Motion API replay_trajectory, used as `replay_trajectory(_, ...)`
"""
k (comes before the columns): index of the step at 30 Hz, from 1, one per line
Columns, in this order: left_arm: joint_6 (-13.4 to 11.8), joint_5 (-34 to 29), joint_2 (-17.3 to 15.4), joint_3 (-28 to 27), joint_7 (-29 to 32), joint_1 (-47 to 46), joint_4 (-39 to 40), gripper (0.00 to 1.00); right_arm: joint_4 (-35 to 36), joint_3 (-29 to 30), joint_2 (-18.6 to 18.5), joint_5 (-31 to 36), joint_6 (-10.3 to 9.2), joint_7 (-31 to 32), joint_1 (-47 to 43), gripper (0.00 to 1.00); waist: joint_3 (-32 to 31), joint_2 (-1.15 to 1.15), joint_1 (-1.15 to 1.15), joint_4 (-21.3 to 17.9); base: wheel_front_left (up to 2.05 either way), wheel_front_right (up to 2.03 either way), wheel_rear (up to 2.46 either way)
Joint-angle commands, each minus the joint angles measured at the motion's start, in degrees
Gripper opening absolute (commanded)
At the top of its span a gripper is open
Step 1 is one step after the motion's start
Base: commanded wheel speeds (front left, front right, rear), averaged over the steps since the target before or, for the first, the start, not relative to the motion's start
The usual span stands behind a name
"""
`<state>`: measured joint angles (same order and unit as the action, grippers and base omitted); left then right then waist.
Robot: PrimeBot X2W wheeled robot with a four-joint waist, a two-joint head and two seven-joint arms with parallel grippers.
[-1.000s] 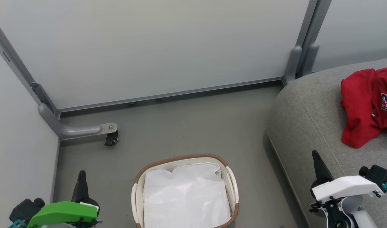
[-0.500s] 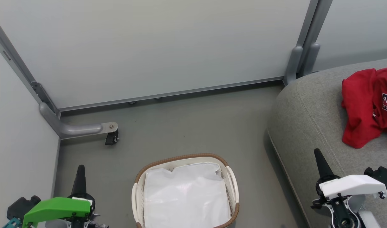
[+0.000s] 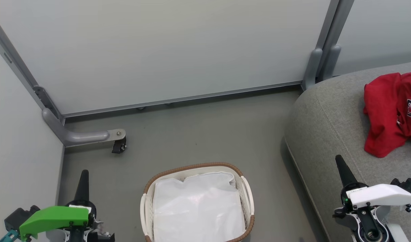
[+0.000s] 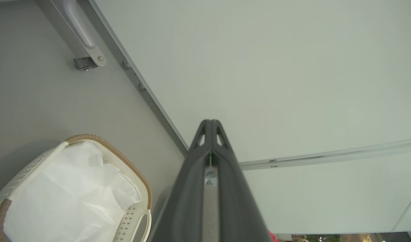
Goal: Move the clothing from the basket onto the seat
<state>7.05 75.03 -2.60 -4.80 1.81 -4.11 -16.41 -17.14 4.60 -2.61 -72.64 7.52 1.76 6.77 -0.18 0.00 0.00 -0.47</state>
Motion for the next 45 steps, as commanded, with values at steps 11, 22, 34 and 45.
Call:
replay_trajectory(11, 0.34, 5.86, -0.40, -0.73, 1.68, -1.63, 1.19, 0.00, 1.50, 0.80, -0.37, -6.60, -0.03, 1.73, -0.39, 0.00, 0.10, 0.00, 0.00, 0.13, 0.00, 0.00, 0.00)
replay_trajectory(22, 0.49, 10.43, -0.41, -1.22, 2.89, -2.08, 1.72, 0.00, 2.20, 1.31, -0.40, -11.87, -0.03, 2.96, -0.55, 0.00, 0.19, 0.00, 0.00, 0.25, 0.00, 0.00, 0.00)
replay_trajectory(34, 0.54, 14.87, -0.43, -1.65, 4.14, -2.40, 2.24, 0.00, 2.92, 1.80, -0.42, -16.92, -0.03, 4.32, -0.72, 0.00, 0.29, 0.00, 0.00, 0.38, 0.00, 0.00, 0.00)
replay_trajectory(45, 0.61, 17.47, -0.45, -1.87, 4.97, -2.42, 2.44, 0.00, 3.31, 2.09, -0.42, -19.85, -0.03, 4.95, -0.85, 0.00, 0.36, 0.00, 0.00, 0.47, 0.00, 0.00, 0.00)
